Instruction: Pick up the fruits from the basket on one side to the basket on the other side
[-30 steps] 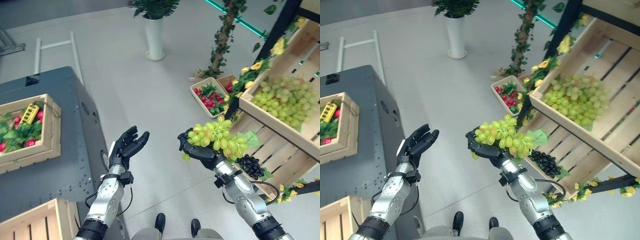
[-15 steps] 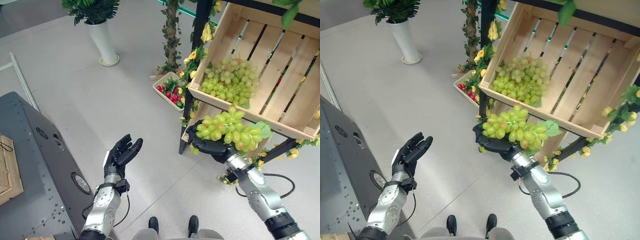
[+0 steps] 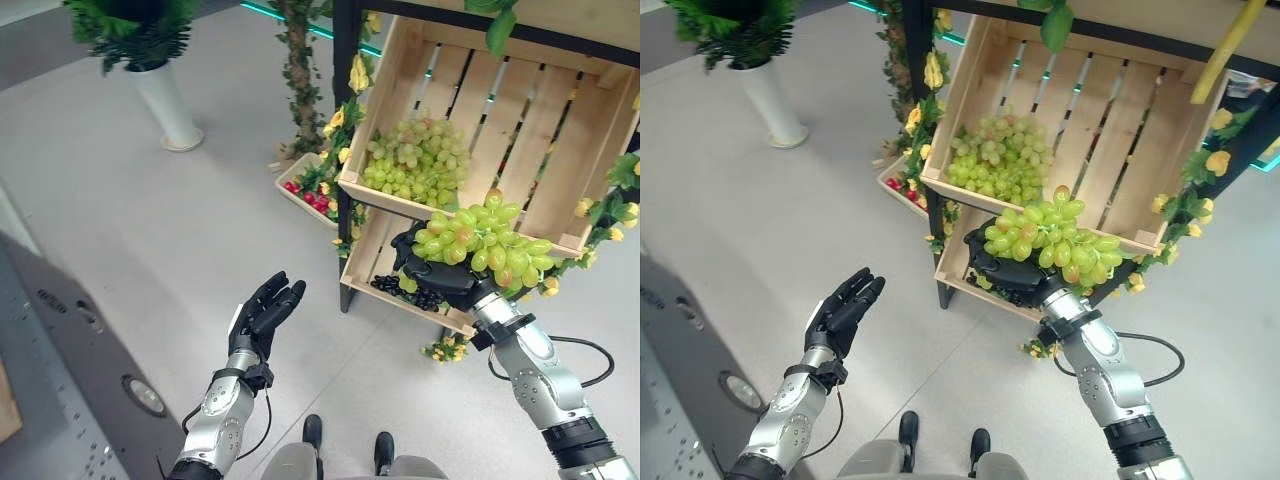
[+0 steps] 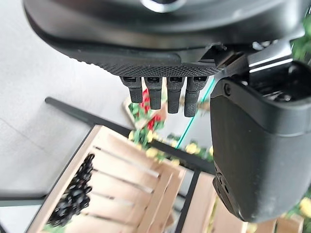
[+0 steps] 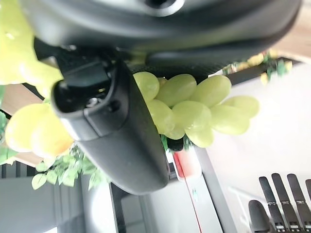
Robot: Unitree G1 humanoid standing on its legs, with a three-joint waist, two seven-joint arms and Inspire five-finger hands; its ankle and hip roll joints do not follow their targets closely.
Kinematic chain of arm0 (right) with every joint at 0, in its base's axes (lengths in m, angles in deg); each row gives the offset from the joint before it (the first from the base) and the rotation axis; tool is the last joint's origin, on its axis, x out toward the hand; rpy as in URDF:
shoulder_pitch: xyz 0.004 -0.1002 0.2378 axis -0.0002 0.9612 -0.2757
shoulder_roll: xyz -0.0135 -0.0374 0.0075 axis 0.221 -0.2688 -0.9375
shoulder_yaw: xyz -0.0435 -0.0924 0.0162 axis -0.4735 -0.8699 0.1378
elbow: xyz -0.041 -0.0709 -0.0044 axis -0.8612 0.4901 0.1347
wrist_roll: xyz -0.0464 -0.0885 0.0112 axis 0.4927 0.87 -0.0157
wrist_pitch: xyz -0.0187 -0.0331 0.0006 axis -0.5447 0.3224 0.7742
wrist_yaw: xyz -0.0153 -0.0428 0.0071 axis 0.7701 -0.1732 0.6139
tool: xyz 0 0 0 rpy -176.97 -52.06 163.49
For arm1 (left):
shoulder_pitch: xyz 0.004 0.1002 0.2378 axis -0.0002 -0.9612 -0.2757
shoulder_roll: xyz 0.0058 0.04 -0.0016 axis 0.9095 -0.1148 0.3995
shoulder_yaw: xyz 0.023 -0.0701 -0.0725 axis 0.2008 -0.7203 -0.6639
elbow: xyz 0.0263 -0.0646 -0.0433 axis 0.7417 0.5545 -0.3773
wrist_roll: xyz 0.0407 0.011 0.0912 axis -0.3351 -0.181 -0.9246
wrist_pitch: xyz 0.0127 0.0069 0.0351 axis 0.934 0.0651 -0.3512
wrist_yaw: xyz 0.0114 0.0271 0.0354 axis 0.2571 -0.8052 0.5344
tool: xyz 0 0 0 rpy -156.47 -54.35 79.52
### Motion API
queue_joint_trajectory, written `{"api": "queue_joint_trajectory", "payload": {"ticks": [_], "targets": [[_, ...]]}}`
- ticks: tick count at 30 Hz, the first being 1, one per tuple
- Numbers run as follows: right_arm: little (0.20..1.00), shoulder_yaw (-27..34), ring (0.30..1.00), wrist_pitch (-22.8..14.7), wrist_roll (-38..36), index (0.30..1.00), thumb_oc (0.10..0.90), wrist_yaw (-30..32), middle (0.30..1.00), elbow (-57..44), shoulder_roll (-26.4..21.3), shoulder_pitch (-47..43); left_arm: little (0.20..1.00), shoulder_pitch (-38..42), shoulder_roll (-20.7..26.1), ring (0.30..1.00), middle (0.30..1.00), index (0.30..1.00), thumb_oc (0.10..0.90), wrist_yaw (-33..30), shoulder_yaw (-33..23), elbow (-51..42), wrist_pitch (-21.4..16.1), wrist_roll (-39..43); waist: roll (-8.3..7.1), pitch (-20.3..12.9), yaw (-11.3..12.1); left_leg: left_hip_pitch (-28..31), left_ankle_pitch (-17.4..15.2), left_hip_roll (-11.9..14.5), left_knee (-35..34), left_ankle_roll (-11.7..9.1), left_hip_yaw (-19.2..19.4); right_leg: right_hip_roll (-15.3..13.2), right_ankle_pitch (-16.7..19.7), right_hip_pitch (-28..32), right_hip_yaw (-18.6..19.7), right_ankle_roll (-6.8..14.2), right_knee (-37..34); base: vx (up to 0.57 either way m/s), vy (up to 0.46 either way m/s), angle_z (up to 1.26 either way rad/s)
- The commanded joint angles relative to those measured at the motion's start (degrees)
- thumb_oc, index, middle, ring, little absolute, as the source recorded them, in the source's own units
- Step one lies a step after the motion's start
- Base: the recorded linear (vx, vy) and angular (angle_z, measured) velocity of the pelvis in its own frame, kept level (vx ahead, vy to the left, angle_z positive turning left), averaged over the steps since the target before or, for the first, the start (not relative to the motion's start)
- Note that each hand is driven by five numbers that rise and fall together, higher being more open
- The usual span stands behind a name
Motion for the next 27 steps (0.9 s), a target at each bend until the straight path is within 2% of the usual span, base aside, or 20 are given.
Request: {"api": "queue_joint_trajectory", "payload": {"ticks": [1,5,7,13,17,21,27], "targets": [[0.300,1.4,0.300,-2.8,-9.1,0.300,0.400,-3.7,0.300,-5.6,0.5,-10.4,0.900,5.3,5.3,0.900,0.900,0.900,0.800,1.7,-2.8,-4.8,-4.9,-1.0,-1.50,-3.8,1.4,3.9,-7.2,-1.3,-1.2,-0.1,0.3,-3.4,-1.8,-0.3,-2.0,1.8,5.3,0.04,-0.056,-0.32],[0.300,0.3,0.300,-1.4,-10.5,0.300,0.400,-2.0,0.300,-3.8,0.7,-16.4,0.900,8.3,4.9,0.900,0.900,0.900,0.800,1.0,-2.3,-3.8,-4.3,0.9,-2.23,-4.8,2.4,3.6,-6.7,-1.0,-2.7,-0.5,0.1,-3.0,-1.7,1.8,-3.8,1.3,0.3,0.03,-0.087,0.05],[0.300,0.6,0.300,-0.6,-12.0,0.300,0.400,1.4,0.300,-3.5,-0.8,-20.5,0.900,7.3,4.4,0.900,0.900,0.900,0.800,2.1,-2.1,-4.2,-3.4,0.9,-2.68,-5.7,3.2,4.3,-6.9,-0.8,-3.2,-0.8,0.4,-2.8,-1.6,3.4,-4.9,0.9,-1.6,0.08,-0.057,0.26],[0.300,2.4,0.300,1.9,-17.8,0.300,0.400,4.0,0.300,1.2,-2.8,-25.8,0.900,4.4,4.7,0.900,0.900,0.900,0.800,4.8,-1.1,-3.7,-3.3,2.8,-2.90,-7.1,4.5,4.7,-7.3,-0.8,-3.2,-1.2,-0.4,-2.7,-1.6,5.9,-6.2,0.6,-3.9,0.05,-0.016,0.17],[0.300,3.2,0.300,5.0,-24.3,0.300,0.400,6.6,0.300,8.6,-6.1,-32.5,0.900,3.1,5.8,0.900,0.900,0.900,0.800,5.5,-0.2,-3.4,-4.0,3.9,-2.62,-8.2,5.7,5.2,-7.6,-0.5,-3.2,-1.5,-0.4,-2.9,-1.6,6.2,-6.9,0.6,-4.3,0.03,0.009,0.07],[0.300,2.7,0.300,4.8,-25.3,0.300,0.400,10.0,0.300,18.2,-9.7,-39.6,0.900,3.5,7.2,0.900,0.900,0.900,0.800,6.1,0.3,-3.0,-4.1,5.2,-2.65,-9.2,6.7,5.2,-7.6,-0.6,-3.2,-1.8,-1.0,-3.0,-1.7,6.4,-7.2,0.6,-4.3,0.04,0.015,-0.01],[0.300,3.0,0.300,8.6,-30.1,0.300,0.400,11.8,0.300,31.2,-12.8,-45.3,0.900,4.0,8.4,0.900,0.900,0.900,0.800,6.1,1.5,-2.4,-5.1,5.8,-2.51,-10.0,7.4,5.4,-7.8,-0.4,-3.2,-2.0,-1.7,-3.0,-2.0,7.0,-7.7,0.4,-4.3,0.03,0.017,0.06]]}}
